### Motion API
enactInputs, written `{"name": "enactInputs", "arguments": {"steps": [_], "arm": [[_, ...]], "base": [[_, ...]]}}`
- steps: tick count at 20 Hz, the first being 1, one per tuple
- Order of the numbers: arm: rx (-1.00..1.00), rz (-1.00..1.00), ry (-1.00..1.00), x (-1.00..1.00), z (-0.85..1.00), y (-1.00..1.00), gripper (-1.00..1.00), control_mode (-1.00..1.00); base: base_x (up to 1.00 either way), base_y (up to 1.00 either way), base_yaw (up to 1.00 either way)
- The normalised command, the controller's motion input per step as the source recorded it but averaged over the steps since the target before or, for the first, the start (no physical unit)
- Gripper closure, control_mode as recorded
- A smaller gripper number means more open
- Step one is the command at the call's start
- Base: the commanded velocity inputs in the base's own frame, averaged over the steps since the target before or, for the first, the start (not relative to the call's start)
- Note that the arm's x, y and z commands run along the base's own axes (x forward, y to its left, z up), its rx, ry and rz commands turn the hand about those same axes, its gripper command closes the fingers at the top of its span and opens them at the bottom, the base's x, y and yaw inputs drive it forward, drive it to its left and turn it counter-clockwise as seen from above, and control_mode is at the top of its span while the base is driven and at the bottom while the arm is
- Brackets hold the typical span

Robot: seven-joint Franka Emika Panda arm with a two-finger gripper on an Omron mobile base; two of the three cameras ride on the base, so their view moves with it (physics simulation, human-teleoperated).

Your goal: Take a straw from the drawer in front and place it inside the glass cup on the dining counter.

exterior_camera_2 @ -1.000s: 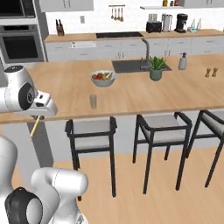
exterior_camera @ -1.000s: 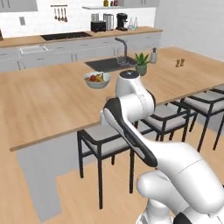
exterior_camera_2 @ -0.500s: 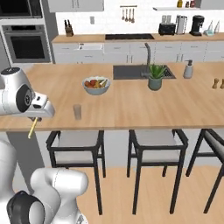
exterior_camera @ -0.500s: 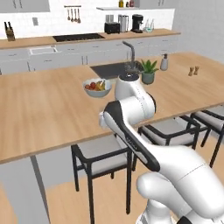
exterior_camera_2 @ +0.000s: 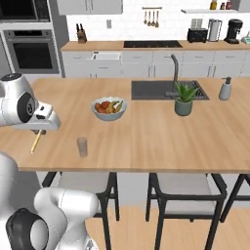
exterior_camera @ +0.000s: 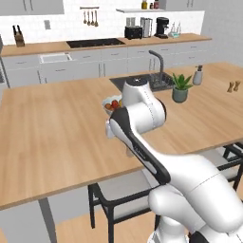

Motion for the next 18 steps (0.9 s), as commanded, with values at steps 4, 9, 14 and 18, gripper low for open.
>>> {"name": "enactInputs", "arguments": {"steps": [4,9,14,18], "arm": [[0.0,0.05,0.0,0.14,0.05,0.0,1.0,-1.0],[0.07,0.39,-0.19,0.1,0.15,-0.56,1.0,-1.0],[0.16,0.51,-0.31,0.11,0.07,-0.7,1.0,-1.0],[0.22,0.42,-0.28,0.31,0.01,-0.46,1.0,-1.0]], "base": [[0.65,0.0,0.11],[0.0,0.0,0.0],[0.0,0.0,0.0],[0.0,0.0,0.0]]}}
